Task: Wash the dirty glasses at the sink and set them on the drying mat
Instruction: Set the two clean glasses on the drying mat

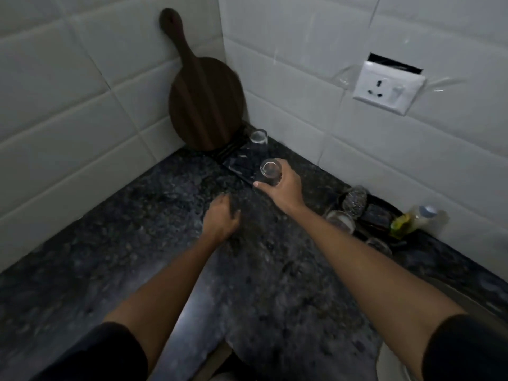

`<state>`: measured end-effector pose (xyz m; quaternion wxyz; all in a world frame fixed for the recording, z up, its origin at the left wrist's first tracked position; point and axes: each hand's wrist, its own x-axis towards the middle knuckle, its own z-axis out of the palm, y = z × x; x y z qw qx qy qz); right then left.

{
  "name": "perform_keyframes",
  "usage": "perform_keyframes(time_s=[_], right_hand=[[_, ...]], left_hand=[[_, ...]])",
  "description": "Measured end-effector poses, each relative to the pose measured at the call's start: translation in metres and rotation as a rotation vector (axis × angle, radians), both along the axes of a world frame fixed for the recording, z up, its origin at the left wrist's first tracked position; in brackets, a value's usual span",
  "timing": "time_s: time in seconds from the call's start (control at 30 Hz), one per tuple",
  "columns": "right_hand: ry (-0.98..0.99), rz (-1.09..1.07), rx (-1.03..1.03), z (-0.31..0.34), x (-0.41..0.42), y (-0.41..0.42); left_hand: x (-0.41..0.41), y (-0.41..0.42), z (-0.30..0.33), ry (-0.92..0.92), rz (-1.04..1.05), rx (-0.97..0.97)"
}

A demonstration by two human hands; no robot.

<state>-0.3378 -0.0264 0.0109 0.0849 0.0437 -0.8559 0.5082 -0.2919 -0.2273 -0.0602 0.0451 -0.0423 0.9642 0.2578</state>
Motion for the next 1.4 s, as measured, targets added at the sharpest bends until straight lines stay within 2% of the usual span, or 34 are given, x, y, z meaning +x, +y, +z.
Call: perform_keyframes(time_s=[0.2, 0.37, 0.73, 1.23, 1.4], right_hand=[[-0.038, -0.045, 0.072, -0.026, -0.071, -0.043], [-0.079, -0.122, 0.13, -0.045, -0.103, -0.06], [-0.092, -0.201, 0.196, -0.063, -0.12, -0.093], [-0.126, -0.193, 0.21, -0.061, -0.123, -0.101], [-0.137, -0.205, 0.153, -0.045, -0.104, -0.086]], left_hand=[[-0.073, -0.043, -0.032, -0.076, -0.106, -0.113], [-0.104, -0.054, -0.055, -0.164, -0.213, -0.283], [-0.095, -0.057, -0.091, -0.001, -0.203, -0.338], [-0.094, -0.059, -0.092, 0.008, -0.204, -0.314], [-0.095, -0.055, -0.083, -0.073, -0.189, -0.296]])
